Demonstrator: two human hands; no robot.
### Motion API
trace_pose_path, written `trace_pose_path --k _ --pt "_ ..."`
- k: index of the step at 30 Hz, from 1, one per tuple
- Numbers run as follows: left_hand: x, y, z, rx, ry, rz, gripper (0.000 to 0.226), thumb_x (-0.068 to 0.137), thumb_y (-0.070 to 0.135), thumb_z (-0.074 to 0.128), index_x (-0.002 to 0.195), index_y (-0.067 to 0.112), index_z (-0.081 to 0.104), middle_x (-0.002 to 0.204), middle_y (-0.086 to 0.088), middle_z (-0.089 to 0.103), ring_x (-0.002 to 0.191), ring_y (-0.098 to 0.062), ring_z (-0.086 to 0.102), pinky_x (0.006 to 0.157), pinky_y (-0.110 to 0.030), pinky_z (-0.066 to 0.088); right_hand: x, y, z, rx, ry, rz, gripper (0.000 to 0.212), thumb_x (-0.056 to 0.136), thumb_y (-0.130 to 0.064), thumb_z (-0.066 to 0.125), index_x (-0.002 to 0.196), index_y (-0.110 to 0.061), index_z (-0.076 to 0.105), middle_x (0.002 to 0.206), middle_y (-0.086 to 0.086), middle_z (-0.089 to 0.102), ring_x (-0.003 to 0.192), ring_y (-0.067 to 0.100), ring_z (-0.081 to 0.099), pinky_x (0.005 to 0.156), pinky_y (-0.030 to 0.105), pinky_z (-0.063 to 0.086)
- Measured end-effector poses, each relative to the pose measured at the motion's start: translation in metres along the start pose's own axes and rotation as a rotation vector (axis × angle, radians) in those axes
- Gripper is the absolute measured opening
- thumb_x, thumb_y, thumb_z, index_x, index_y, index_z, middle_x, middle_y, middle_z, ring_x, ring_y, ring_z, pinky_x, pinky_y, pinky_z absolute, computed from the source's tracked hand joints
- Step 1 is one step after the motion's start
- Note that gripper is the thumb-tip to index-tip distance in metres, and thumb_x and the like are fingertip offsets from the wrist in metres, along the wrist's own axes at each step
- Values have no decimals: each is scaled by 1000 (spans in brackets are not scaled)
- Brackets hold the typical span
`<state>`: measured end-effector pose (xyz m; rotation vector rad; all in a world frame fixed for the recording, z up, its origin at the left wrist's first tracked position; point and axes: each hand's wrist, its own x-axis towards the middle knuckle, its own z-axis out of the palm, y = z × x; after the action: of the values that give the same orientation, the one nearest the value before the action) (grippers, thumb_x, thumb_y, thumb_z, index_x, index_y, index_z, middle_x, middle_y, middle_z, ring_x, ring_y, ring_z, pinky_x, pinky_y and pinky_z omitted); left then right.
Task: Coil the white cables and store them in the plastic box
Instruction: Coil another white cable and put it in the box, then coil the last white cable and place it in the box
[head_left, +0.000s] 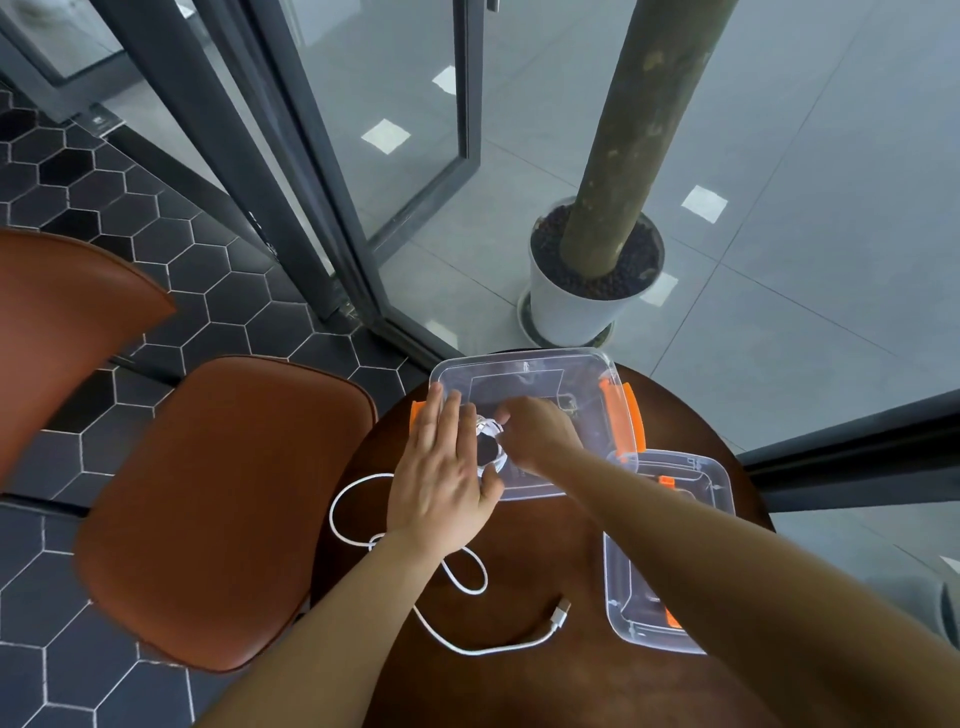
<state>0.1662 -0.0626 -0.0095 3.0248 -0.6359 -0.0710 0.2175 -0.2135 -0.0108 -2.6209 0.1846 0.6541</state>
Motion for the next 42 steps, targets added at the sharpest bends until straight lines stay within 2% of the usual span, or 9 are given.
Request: trace_pose_path --k 4,9,14,21,26,31,34,37,42 --pt "-1 0 -2 14 -14 -10 72 91 46 41 146 0 43 159 -25 30 154 -37 7 124 -48 16 -17 1 -13 -7 41 -67 22 95 -30 64 116 -24 69 120 0 72 108 24 68 90 35 53" --pt "-6 4 -16 -44 19 -23 68 94 46 37 143 -1 48 154 -26 37 149 -40 26 120 -51 29 -56 7 -36 110 146 -140 27 97 -23 57 118 -25 73 114 -2 76 99 19 71 85 28 55" --pt "-27 9 -36 -169 120 -87 58 91 32 62 139 1 50 152 -25 40 143 -39 37 115 -51 37 -105 18 -45 269 224 -174 17 94 -24 62 105 -20 74 101 -3 77 90 18 71 81 31 57" --pt "-106 19 -27 -223 82 -239 52 88 28 65 134 5 55 136 -16 52 127 -33 51 106 -46 46 -157 33 -6 305 85 -110 15 91 -22 64 101 -19 75 95 -2 77 89 16 69 84 31 54" --pt "-146 28 2 -259 -59 -253 32 85 23 70 114 11 68 108 -5 62 100 -23 61 80 -34 56 -165 48 45 172 -76 87 11 92 -25 60 94 -23 70 99 0 75 91 23 68 80 34 55" --pt "-166 43 28 -213 -280 -89 38 90 39 67 122 20 65 114 1 62 111 -19 54 93 -33 50 -177 72 83 170 -129 359 25 91 -40 61 81 -18 66 70 0 71 58 16 68 64 29 57" --pt "-164 50 38 -75 -375 -12 34 89 38 67 118 19 65 113 -2 60 108 -23 54 96 -37 46 -182 79 102 321 -193 485 29 89 -43 62 83 -15 68 60 5 73 47 22 70 58 37 64" --pt "-158 54 41 18 -446 14 14 94 19 61 108 17 65 106 -3 62 101 -25 57 94 -39 44 -183 72 113 553 -210 616 29 90 -38 67 84 -9 69 64 10 74 48 23 71 50 37 62" --pt "-158 57 38 -244 -353 -113 16 97 8 52 100 20 63 102 1 61 90 -20 59 85 -30 42 -181 56 126 930 -140 708 23 90 -25 73 83 -3 70 67 11 71 50 24 66 53 36 61"
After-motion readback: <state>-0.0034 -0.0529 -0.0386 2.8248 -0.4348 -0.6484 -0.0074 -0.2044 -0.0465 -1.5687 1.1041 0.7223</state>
